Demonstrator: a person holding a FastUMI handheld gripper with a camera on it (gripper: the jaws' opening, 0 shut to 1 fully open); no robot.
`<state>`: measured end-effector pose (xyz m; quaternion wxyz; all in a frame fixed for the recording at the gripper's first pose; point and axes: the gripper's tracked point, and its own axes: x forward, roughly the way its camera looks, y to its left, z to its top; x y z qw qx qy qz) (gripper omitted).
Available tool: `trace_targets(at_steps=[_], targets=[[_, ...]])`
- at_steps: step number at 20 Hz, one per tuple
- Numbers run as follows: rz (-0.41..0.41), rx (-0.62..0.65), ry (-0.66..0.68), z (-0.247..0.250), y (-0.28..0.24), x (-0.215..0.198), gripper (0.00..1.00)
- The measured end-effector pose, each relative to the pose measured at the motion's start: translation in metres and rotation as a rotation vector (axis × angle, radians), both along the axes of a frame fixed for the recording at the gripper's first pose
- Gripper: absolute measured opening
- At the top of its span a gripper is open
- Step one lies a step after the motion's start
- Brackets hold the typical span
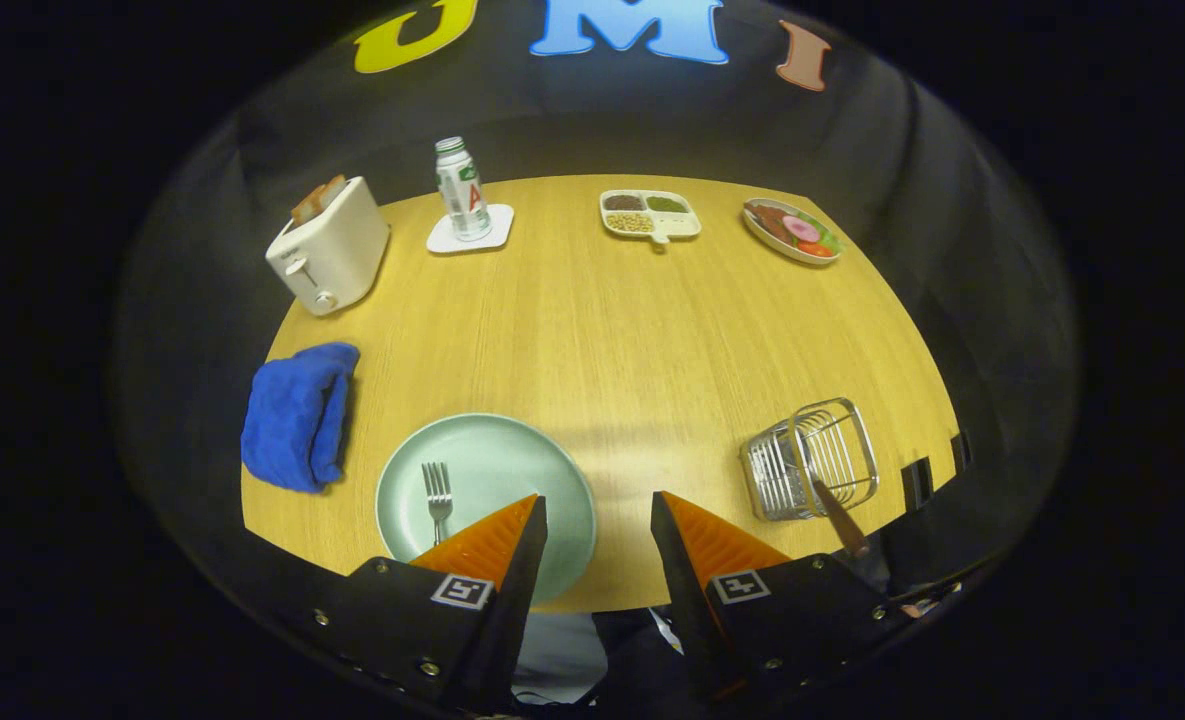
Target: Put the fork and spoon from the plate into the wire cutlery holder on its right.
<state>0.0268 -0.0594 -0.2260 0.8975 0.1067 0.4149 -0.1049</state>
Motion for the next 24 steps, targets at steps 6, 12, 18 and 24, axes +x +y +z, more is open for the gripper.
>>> trace_targets(at_steps=[6,12,18,24], targets=[[0.116,0.013,0.023,-0.023,0.056,0.002,0.65],[0.208,0.029,0.056,-0.05,0.098,-0.001,0.65],[0.287,0.051,0.087,-0.082,0.125,-0.003,0.65],[0.296,0.087,0.125,-0.107,0.134,-0.008,0.65]])
